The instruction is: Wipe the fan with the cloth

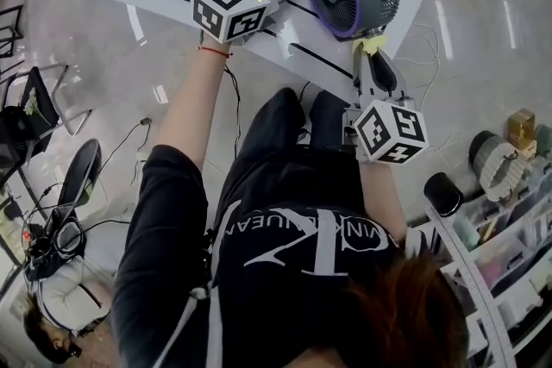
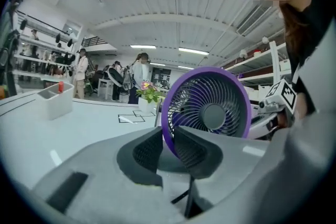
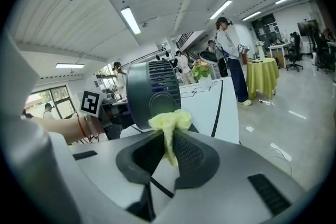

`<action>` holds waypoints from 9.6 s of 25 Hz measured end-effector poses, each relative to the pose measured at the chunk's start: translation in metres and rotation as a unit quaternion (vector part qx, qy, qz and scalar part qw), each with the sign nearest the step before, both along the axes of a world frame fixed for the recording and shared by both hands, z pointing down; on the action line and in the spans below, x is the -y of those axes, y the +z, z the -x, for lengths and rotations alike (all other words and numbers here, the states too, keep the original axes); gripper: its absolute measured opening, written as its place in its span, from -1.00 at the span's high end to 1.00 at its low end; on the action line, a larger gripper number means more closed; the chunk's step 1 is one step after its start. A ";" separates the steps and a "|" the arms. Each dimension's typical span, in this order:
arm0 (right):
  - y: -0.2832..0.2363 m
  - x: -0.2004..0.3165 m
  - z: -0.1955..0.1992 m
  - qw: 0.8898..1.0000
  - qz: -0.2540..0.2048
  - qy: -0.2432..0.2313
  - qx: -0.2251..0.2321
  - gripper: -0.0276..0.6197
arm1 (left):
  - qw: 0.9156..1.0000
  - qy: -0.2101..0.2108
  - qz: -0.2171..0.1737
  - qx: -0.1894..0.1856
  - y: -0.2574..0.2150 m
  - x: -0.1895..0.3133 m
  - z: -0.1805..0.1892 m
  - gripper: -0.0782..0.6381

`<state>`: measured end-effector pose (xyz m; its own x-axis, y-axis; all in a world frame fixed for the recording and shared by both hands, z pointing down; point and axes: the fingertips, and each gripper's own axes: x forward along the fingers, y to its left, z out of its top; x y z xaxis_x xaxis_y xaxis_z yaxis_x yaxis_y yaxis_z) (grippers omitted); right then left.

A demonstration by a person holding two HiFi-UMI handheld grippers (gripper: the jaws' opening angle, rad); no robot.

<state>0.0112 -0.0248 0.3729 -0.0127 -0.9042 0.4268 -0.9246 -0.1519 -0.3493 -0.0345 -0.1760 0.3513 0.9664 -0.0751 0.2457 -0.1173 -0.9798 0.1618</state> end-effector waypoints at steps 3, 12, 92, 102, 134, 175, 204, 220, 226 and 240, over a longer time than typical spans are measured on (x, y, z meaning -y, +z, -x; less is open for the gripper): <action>0.004 0.008 -0.006 0.999 0.010 -0.038 -0.033 0.77 | 0.997 -0.072 0.008 -0.006 0.006 0.000 0.015 0.58; 0.011 0.042 -0.028 0.990 0.007 -0.119 -0.075 0.78 | 0.963 -0.264 0.034 -0.036 0.015 -0.017 0.056 0.59; 0.009 0.058 0.096 0.781 -0.109 -0.365 -0.494 0.75 | 0.818 -0.573 0.010 -0.055 0.048 -0.098 0.148 0.76; -0.004 0.065 0.110 0.819 -0.097 -0.387 -0.414 0.73 | 0.818 -0.572 0.016 -0.057 0.045 -0.092 0.151 0.76; -0.062 0.075 0.101 0.850 -0.116 -0.376 -0.351 0.74 | 0.837 -0.545 0.002 -0.053 0.000 -0.073 0.143 0.76; -0.141 0.042 0.016 0.894 -0.145 -0.282 -0.317 0.77 | 0.846 -0.525 -0.085 -0.031 -0.117 -0.090 0.136 0.76; -0.175 0.040 -0.019 0.914 -0.155 -0.280 -0.248 0.78 | 0.857 -0.501 -0.117 -0.023 -0.160 -0.099 0.136 0.76; -0.171 0.040 -0.018 0.914 -0.150 -0.285 -0.246 0.78 | 0.854 -0.509 -0.106 -0.023 -0.157 -0.101 0.143 0.76; -0.169 0.038 -0.018 0.917 -0.147 -0.281 -0.243 0.78 | 0.854 -0.510 -0.102 -0.020 -0.154 -0.102 0.147 0.76; -0.166 0.037 -0.013 0.921 -0.142 -0.279 -0.231 0.78 | 0.855 -0.509 -0.096 -0.014 -0.150 -0.104 0.153 0.76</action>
